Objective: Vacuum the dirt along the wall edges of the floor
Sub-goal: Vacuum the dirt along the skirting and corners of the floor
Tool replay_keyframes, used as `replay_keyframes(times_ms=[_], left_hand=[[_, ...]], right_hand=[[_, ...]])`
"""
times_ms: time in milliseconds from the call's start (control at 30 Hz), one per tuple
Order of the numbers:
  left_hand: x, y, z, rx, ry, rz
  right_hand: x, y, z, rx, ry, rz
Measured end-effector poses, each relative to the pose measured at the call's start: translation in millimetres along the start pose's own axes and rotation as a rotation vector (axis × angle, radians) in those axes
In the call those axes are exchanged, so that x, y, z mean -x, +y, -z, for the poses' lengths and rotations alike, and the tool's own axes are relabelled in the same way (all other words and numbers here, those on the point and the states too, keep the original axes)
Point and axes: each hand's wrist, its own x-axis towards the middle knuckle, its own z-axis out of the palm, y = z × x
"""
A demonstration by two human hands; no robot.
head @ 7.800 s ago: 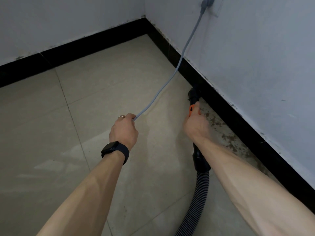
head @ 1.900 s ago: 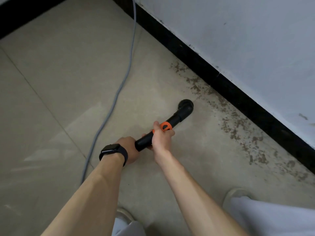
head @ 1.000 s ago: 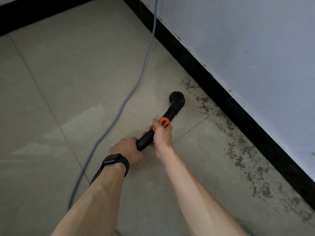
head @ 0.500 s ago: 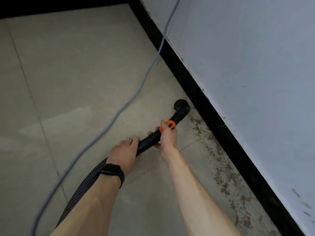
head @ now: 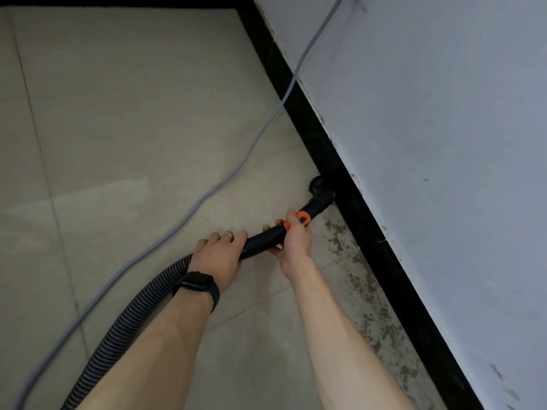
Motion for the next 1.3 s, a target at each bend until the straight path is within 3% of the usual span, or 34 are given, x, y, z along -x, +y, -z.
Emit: replay_keyframes(times_ms=[333, 900, 1067, 1300], left_hand=[[-40, -43, 18, -0.174, 0.055, -0.062], [-79, -64, 34, 0.063, 0.033, 0.013], [-71, -50, 23, 0.107, 0.007, 0.03], [-39, -37, 9, -0.027, 0.0, -0.031]], right_hand=[[-16, -2, -26, -0.126, -0.046, -0.093], [-56, -41, -72, 0.158, -0.157, -0.062], [-61, -40, -62, 0.191, -0.14, -0.032], [-54, -2, -29, 0.109, -0.106, -0.002]])
